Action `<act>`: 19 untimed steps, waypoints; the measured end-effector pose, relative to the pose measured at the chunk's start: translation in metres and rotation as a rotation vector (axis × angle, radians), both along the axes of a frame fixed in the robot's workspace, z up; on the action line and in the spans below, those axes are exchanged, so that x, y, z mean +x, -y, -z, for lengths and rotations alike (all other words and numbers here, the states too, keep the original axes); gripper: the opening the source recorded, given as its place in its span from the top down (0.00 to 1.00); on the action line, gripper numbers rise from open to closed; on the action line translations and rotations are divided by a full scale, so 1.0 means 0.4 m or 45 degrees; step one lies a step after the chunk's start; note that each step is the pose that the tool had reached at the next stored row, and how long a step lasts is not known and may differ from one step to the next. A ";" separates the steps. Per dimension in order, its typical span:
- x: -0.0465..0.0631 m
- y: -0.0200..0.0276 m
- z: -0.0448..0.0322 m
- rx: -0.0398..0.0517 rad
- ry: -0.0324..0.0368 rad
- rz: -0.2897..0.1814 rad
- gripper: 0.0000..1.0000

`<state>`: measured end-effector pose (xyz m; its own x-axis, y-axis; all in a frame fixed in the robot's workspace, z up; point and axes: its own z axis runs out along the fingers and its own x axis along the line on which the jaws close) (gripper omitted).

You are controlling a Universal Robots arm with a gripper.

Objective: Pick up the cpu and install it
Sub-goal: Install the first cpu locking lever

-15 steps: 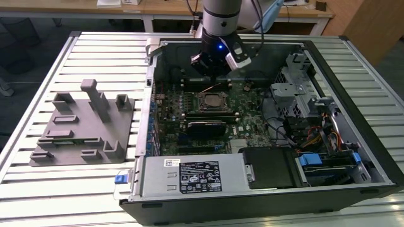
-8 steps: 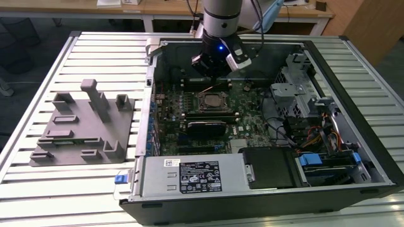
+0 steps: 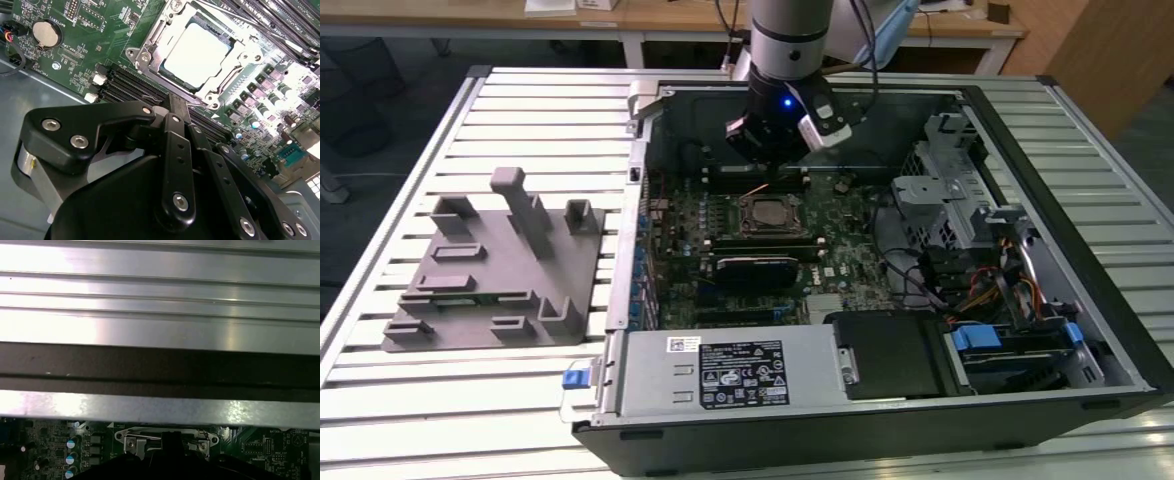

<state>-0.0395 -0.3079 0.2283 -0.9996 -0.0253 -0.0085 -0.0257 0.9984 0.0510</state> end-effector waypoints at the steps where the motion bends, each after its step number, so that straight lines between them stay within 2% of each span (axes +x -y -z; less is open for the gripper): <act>1: 0.000 0.000 0.000 0.000 0.0001 0.000 0.89; 19: 0.014 -0.006 0.015 0.000 0.0000 0.000 0.89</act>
